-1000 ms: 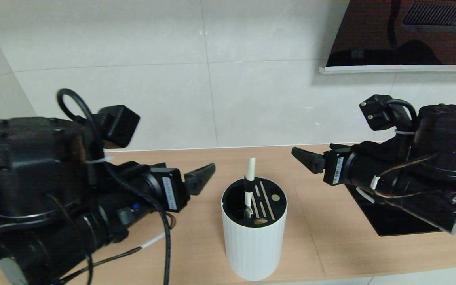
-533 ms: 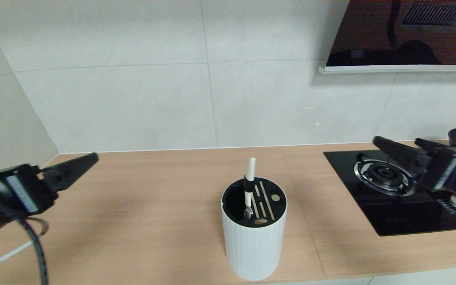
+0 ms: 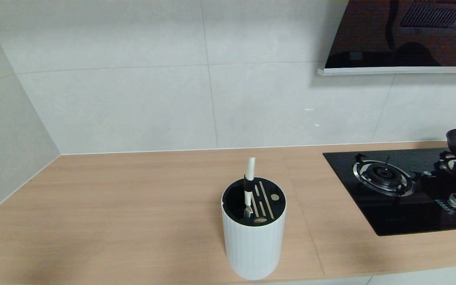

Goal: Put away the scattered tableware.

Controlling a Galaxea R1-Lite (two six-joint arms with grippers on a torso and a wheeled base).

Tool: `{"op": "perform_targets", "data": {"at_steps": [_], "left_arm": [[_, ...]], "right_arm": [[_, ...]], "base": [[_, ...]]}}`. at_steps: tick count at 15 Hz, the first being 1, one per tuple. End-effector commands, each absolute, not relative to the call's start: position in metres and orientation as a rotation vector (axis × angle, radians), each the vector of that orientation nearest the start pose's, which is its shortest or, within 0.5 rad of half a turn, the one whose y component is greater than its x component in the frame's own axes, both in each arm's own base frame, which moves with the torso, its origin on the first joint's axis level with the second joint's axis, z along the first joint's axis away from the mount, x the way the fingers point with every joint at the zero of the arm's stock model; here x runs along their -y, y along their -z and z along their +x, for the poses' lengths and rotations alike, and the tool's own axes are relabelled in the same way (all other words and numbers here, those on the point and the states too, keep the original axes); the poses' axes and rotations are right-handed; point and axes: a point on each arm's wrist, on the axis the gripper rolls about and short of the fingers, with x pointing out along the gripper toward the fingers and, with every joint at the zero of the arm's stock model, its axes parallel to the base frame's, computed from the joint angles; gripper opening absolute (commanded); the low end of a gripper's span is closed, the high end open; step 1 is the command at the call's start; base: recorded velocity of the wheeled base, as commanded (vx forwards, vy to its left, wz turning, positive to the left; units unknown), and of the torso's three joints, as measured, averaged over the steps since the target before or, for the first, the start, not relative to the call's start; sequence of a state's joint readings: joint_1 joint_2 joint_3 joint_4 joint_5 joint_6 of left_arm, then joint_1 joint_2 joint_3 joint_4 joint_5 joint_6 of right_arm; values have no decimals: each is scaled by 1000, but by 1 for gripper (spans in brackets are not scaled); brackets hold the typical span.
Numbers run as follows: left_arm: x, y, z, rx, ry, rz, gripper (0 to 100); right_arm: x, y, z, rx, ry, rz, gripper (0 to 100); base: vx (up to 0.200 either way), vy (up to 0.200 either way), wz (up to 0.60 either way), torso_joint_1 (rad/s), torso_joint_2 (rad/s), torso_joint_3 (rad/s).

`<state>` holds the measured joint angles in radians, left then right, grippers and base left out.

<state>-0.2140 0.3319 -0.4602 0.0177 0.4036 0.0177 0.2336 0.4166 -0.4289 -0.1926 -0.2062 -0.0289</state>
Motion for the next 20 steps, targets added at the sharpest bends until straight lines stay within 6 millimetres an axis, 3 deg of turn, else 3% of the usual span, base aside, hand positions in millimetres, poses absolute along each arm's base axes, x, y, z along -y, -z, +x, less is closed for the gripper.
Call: {"op": "perform_targets", "data": {"at_steps": [1, 3, 5, 7, 9, 11, 15, 20], "left_arm": [[-14, -169, -44, 183, -289, 18, 100], [-12, -155, -43, 170, -334, 31, 100], [-8, -134, -48, 179, -359, 58, 100], [-8, -119, -40, 139, -349, 71, 100], [-7, -85, -24, 73, -325, 88, 100], [-5, -79, -24, 26, -235, 25, 100], [1, -75, -23, -4, 34, 32, 100], [1, -76, -23, -2, 40, 2, 100]], "right_arm": [[8, -191, -60, 362, 95, -102, 100], [4, -185, -69, 405, 134, -112, 100], [2, -165, -64, 369, 128, -119, 100], [3, -155, -57, 325, 134, -92, 100], [1, -107, -32, 146, 63, -35, 100], [0, -81, -23, 58, 16, -12, 100], [0, -76, -23, 2, 3, -11, 100], [0, -76, -23, 2, -5, -11, 100]], "base": [[0, 0, 0, 0, 0, 0], [0, 0, 0, 0, 0, 0], [0, 0, 0, 0, 0, 0], [0, 0, 0, 0, 0, 0], [0, 0, 0, 0, 0, 0], [0, 0, 0, 0, 0, 0], [0, 0, 0, 0, 0, 0], [0, 0, 0, 0, 0, 0]]}}
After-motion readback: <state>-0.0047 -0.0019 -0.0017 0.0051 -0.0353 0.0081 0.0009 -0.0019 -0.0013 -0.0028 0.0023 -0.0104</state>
